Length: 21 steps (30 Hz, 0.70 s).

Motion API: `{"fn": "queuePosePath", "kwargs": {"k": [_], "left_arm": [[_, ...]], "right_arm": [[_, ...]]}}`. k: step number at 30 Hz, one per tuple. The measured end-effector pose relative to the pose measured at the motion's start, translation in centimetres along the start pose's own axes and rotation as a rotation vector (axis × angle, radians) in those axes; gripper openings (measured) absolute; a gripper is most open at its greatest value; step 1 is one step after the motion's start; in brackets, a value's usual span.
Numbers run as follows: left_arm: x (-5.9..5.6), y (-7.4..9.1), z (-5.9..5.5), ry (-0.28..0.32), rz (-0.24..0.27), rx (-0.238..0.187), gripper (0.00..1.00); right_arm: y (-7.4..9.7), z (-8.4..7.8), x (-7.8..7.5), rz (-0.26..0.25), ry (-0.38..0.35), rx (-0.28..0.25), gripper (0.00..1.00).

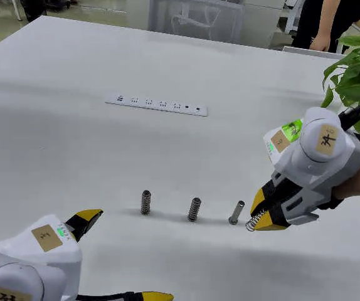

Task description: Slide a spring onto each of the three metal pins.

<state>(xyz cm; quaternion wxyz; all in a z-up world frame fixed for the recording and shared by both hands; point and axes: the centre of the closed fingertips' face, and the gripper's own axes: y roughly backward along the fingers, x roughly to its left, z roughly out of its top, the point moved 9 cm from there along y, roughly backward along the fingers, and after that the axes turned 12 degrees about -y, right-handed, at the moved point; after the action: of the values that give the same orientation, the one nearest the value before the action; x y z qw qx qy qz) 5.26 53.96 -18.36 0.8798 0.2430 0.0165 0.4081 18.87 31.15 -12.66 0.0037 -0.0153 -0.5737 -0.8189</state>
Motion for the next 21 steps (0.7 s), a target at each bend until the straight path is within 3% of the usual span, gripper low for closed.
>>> {"fn": "queuePosePath", "kwargs": {"k": [3,8,12,21], "left_arm": [[-0.2,0.0,-0.1,0.003,-0.008,0.006,1.00],[-0.6,0.0,-0.3,-0.003,-0.018,0.027,1.00],[-0.6,0.2,-0.4,0.011,-0.009,0.025,1.00],[-0.5,0.4,-0.4,0.024,0.005,0.022,1.00]], "right_arm": [[0.0,0.2,-1.2,-0.035,0.028,0.024,0.12],[0.0,0.8,-2.8,-0.071,-0.001,0.034,0.12],[-0.3,0.9,-3.2,-0.070,0.018,0.075,0.12],[-1.2,1.4,-4.0,-0.059,0.046,0.113,0.12]]}}
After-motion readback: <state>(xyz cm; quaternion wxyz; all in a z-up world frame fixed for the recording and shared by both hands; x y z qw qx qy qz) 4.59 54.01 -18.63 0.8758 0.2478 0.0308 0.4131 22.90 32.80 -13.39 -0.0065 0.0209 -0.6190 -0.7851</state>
